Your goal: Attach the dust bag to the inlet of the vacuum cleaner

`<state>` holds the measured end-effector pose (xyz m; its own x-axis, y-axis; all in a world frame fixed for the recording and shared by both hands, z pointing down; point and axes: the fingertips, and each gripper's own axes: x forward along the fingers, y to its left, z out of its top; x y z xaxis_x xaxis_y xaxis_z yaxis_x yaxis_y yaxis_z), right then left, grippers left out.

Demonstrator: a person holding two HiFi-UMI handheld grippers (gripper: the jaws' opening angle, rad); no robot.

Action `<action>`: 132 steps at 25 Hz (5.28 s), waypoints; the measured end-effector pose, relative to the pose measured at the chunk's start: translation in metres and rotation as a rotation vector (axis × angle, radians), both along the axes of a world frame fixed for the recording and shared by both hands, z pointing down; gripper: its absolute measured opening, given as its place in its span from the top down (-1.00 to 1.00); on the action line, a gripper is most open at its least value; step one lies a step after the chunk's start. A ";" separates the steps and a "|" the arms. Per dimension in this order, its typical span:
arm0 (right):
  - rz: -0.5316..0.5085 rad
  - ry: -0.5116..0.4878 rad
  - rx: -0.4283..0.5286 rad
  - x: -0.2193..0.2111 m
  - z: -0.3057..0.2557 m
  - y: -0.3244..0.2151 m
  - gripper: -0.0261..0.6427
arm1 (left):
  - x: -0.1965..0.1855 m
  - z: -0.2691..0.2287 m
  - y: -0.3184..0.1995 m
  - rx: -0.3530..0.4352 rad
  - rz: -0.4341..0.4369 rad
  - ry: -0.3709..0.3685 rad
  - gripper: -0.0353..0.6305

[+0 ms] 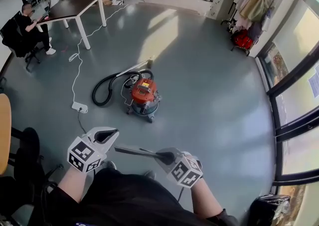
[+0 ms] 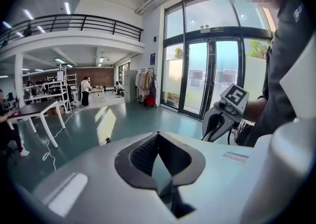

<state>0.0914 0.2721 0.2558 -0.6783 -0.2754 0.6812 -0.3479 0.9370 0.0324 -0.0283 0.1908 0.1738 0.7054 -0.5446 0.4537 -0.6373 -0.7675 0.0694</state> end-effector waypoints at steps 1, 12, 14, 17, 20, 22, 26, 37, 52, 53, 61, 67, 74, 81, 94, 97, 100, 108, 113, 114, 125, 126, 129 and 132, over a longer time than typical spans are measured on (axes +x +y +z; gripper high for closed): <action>-0.007 0.001 -0.001 0.002 0.001 0.000 0.86 | 0.002 0.001 0.001 -0.001 -0.004 -0.001 0.84; -0.005 0.043 -0.018 -0.003 0.000 -0.023 0.86 | 0.003 0.006 -0.018 -0.015 0.010 0.050 0.84; 0.006 0.066 -0.022 -0.011 0.000 -0.032 0.86 | -0.005 0.010 -0.029 -0.024 0.019 0.070 0.84; 0.036 0.089 -0.035 -0.028 -0.003 -0.050 0.86 | -0.025 0.017 -0.055 -0.044 0.027 0.102 0.84; 0.053 0.106 -0.030 -0.048 -0.003 -0.068 0.86 | -0.046 0.022 -0.087 -0.048 0.037 0.138 0.84; 0.059 0.116 -0.022 -0.061 0.000 -0.079 0.86 | -0.058 0.027 -0.107 -0.045 0.056 0.152 0.84; 0.093 0.139 -0.019 -0.088 0.005 -0.104 0.86 | -0.080 0.035 -0.141 -0.053 0.100 0.170 0.84; 0.107 0.149 -0.040 -0.128 0.020 -0.159 0.86 | -0.104 0.062 -0.194 -0.112 0.153 0.176 0.84; -0.074 0.062 -0.044 -0.060 0.052 -0.223 0.86 | -0.029 0.081 -0.275 -0.065 -0.027 0.039 0.84; -0.084 0.061 -0.047 -0.054 0.056 -0.227 0.86 | -0.027 0.085 -0.279 -0.065 -0.044 0.033 0.84; -0.105 0.074 -0.090 -0.026 0.074 -0.238 0.86 | -0.011 0.123 -0.300 -0.090 -0.103 0.037 0.84; -0.056 0.084 -0.106 -0.039 0.083 -0.251 0.86 | -0.023 0.148 -0.326 -0.094 -0.062 0.094 0.84; 0.084 0.089 -0.090 -0.071 0.097 -0.283 0.86 | -0.051 0.181 -0.371 -0.105 0.049 0.108 0.84; 0.172 0.107 -0.080 -0.095 0.131 -0.304 0.86 | -0.048 0.227 -0.410 -0.099 0.139 0.096 0.84; 0.159 0.047 -0.083 -0.105 0.211 -0.300 0.86 | -0.007 0.339 -0.411 -0.089 0.204 0.051 0.84; 0.151 0.037 -0.085 -0.101 0.232 -0.295 0.86 | 0.001 0.355 -0.418 -0.037 0.222 0.036 0.84; 0.138 0.030 -0.081 -0.100 0.260 -0.290 0.86 | 0.008 0.372 -0.430 0.026 0.245 0.017 0.84; 0.113 0.007 -0.075 -0.099 0.311 -0.295 0.86 | 0.030 0.421 -0.441 0.102 0.296 -0.007 0.84; 0.117 -0.032 -0.075 -0.096 0.339 -0.298 0.86 | 0.040 0.471 -0.437 0.118 0.362 -0.072 0.84; 0.118 -0.036 -0.073 -0.095 0.345 -0.299 0.86 | 0.041 0.480 -0.437 0.118 0.367 -0.081 0.84; 0.106 -0.053 -0.054 -0.091 0.414 -0.310 0.86 | 0.046 0.569 -0.442 0.135 0.470 -0.213 0.85; 0.105 -0.057 -0.050 -0.091 0.419 -0.312 0.86 | 0.048 0.572 -0.441 0.141 0.483 -0.215 0.84; 0.102 -0.077 -0.039 -0.093 0.433 -0.318 0.86 | 0.053 0.579 -0.438 0.175 0.524 -0.247 0.85; 0.106 -0.096 -0.036 -0.091 0.446 -0.322 0.86 | 0.054 0.581 -0.437 0.196 0.545 -0.286 0.85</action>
<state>0.0000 -0.0500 0.7017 -0.7092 -0.3250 0.6256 -0.4444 0.8950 -0.0389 0.0260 -0.2460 0.7548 0.7700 -0.2345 0.5934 -0.1254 -0.9675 -0.2196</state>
